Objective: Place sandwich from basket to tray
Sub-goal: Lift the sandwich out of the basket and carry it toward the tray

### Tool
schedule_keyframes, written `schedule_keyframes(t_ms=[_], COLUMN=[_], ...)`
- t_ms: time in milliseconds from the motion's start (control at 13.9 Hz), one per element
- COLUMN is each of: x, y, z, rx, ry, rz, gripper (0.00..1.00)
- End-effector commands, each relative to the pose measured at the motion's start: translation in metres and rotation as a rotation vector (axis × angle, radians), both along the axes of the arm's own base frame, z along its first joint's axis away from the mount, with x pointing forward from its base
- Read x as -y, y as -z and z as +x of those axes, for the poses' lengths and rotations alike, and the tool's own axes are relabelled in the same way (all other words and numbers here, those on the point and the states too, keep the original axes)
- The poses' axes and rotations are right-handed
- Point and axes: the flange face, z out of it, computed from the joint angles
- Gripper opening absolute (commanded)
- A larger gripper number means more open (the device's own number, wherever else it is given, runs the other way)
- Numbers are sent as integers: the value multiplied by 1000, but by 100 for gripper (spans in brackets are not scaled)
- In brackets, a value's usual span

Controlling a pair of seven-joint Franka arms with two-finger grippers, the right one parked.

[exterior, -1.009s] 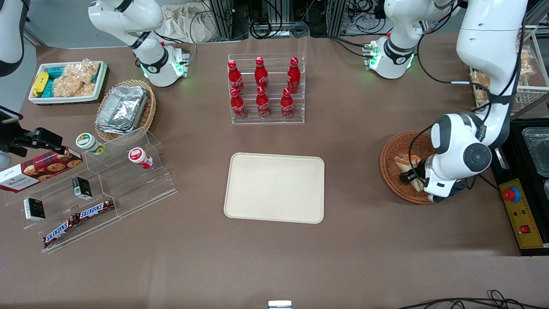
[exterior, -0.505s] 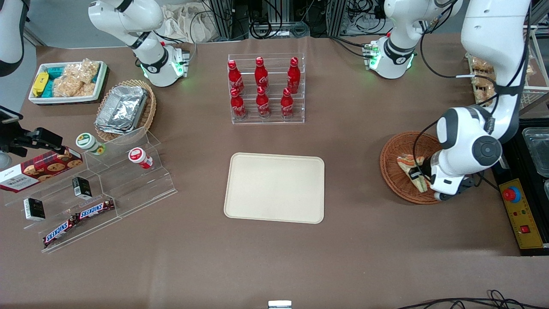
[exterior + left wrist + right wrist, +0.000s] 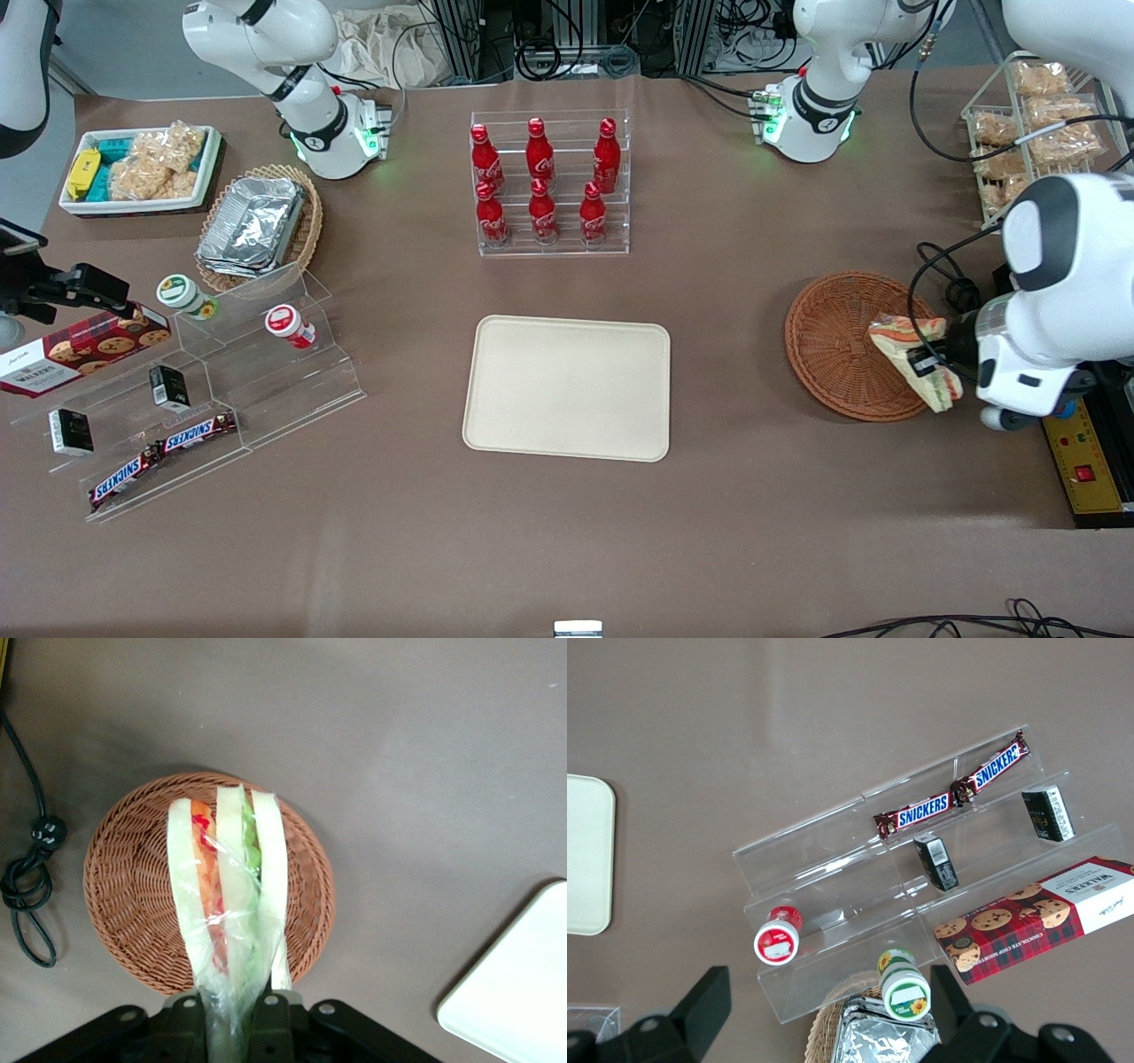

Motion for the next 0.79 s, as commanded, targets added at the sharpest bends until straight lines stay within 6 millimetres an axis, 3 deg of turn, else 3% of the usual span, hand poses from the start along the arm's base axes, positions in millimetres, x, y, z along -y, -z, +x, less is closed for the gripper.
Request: schedule_keyframes(t_ms=[0, 216, 577, 649, 721], x=[51, 119, 207, 234, 248], y=[7, 32, 69, 83, 84], z=[6, 8, 8, 1, -2], rx=[-11, 12, 90, 89, 98], ry=[83, 190, 303, 342, 352], rz=[-22, -71, -145, -126, -113], gripper=[0, 0, 0, 0, 0])
